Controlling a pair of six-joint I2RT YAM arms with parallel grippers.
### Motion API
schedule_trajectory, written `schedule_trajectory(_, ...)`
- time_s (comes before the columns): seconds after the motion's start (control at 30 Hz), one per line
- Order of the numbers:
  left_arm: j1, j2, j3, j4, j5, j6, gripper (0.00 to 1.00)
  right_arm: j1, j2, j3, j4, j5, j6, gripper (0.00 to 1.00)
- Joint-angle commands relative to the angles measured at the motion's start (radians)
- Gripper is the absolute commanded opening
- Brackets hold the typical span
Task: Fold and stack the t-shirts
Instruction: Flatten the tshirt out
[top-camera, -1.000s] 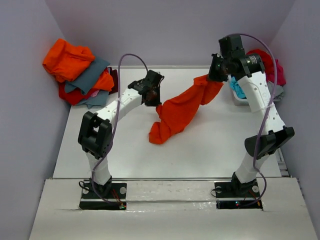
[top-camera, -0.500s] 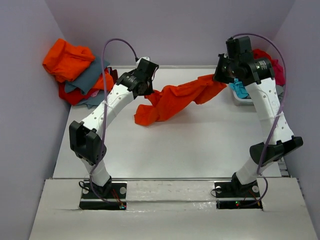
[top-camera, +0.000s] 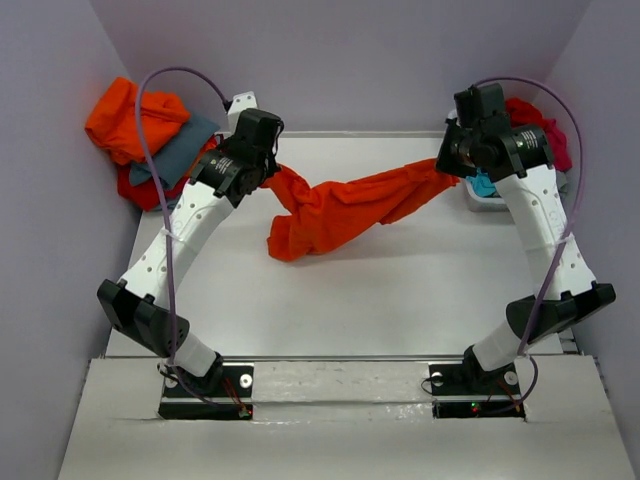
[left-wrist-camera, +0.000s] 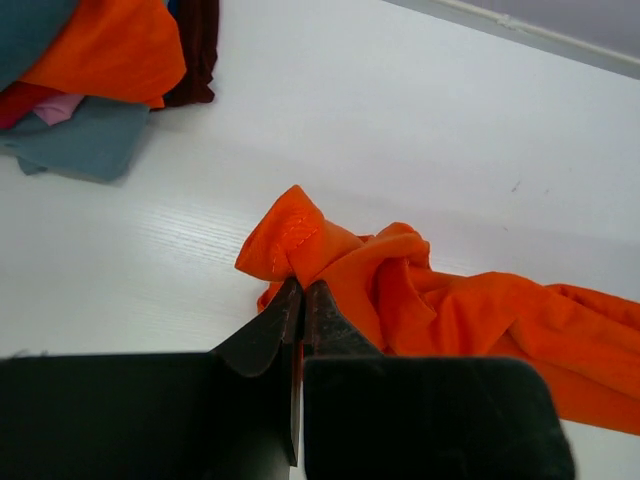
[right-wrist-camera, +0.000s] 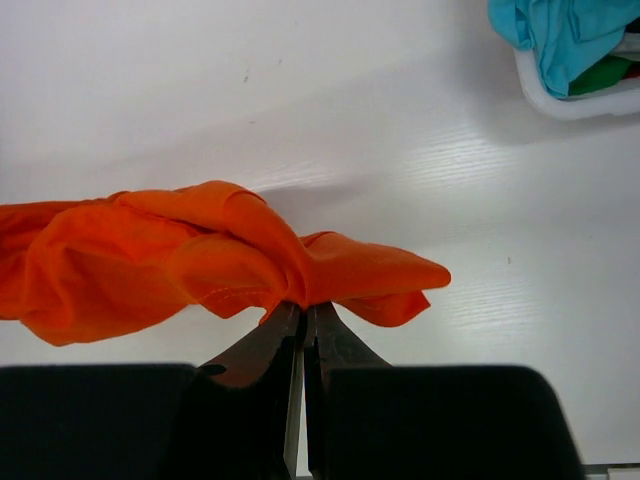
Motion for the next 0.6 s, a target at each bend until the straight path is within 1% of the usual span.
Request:
schedule_trajectory(0.0,0.02,-0.044,0.029,0.019,-0.093,-0.002,0.06,-0.001,-0.059,-0.012,0.011,0.077,0.02,0.07)
schedule_trajectory(0.13,0.03,-0.082,0.035,0.025,-0.142,-0.003,0.06,-0.001,-0.077,-0.037,0.013,0.109,0.034,0.07)
schedule_trajectory(0.43,0.083,-0.119,0.069,0.015,-0.179,0.008,0.06,-0.01,-0.088,-0.057,0.01,0.164,0.051,0.07)
schedule_trajectory(0.57,0.102,-0.133,0.096,0.002,-0.232,0.026,0.06,-0.028,-0.094,-0.061,0.008,0.171,0.051,0.07)
